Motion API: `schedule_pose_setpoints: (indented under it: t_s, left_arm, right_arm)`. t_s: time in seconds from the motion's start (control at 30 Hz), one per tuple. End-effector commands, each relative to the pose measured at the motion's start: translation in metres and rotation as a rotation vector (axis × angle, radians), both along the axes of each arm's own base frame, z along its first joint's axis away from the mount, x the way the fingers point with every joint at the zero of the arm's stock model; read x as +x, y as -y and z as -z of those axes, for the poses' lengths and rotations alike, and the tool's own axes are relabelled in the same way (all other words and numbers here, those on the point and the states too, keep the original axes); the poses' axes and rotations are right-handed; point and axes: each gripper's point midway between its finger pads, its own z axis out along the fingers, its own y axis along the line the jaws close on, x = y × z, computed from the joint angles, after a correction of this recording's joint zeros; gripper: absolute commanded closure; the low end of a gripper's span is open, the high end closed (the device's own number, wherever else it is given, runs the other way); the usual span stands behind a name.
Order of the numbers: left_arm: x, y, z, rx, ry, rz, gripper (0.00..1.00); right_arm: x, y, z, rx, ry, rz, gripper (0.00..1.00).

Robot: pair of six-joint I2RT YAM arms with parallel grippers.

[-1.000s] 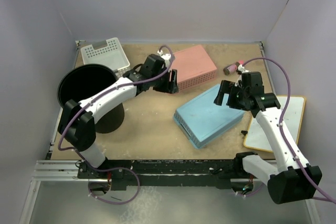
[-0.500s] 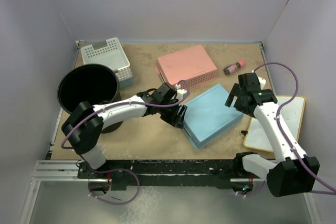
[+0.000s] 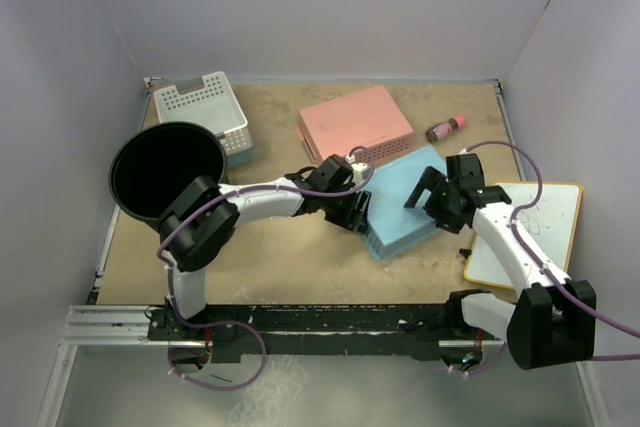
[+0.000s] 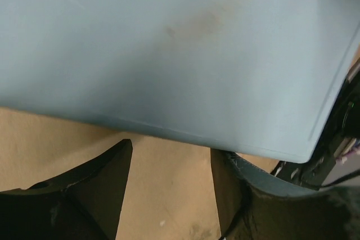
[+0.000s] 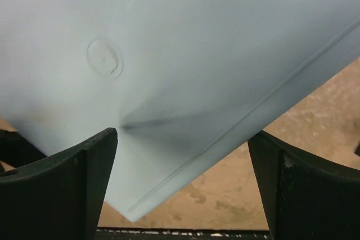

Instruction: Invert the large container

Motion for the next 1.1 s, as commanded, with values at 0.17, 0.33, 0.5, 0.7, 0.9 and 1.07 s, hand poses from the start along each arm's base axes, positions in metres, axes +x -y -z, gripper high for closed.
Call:
schedule_pose_setpoints:
  t_s: [0.17, 0.33, 0.5, 0.7, 0.9, 1.07]
  left_arm:
    - [0.087, 0.064, -0.054, -0.137, 0.201, -0.057, 0.45]
    - [0.095, 0.051, -0.082, -0.1, 0.271, -0.06, 0.45]
    - [0.092, 0.014, -0.11, -0.006, 0.327, -0.072, 0.44]
    - [0.117, -0.071, -0.147, 0.145, 0.397, -0.236, 0.39]
    - [0.171, -0.161, -0.186, 0.239, 0.498, -0.582, 0.3]
    - [0.202, -0.193, -0.203, 0.366, 0.593, -0.767, 0.25]
  right_arm:
    - [0.107, 0.019, -0.063, -0.141, 0.268, 0.055, 0.0]
    - [0.111, 0.034, -0.087, -0.199, 0.315, 0.084, 0.0]
    - [0.097, 0.041, -0.113, -0.229, 0.386, 0.086, 0.0]
    - [0.076, 0.056, -0.141, -0.289, 0.453, 0.112, 0.0]
    - [0.073, 0.047, -0.143, -0.241, 0.485, 0.087, 0.0]
    - [0.076, 0.038, -0.134, -0.205, 0.456, 0.06, 0.0]
